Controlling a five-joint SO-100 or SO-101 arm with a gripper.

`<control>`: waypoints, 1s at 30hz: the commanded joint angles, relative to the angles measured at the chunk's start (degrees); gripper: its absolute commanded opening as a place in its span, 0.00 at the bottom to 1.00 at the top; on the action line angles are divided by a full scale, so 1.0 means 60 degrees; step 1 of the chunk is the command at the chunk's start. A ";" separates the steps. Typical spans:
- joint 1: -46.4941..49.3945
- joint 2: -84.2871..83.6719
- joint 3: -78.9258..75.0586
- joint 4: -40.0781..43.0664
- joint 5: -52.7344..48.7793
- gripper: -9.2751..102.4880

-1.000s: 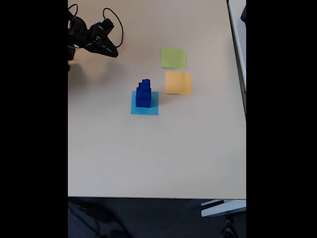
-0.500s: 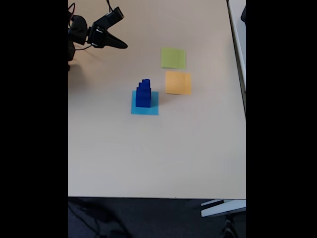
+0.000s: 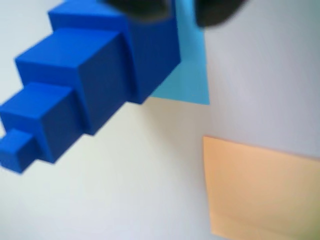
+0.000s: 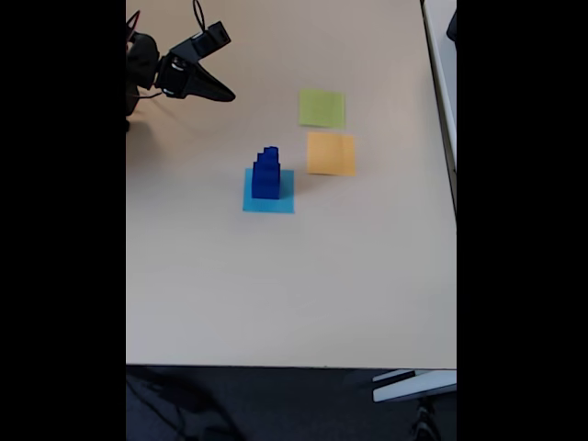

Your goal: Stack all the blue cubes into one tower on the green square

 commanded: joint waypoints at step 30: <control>0.0630 -1.0181 -0.7515 -0.0732 0.0366 0.13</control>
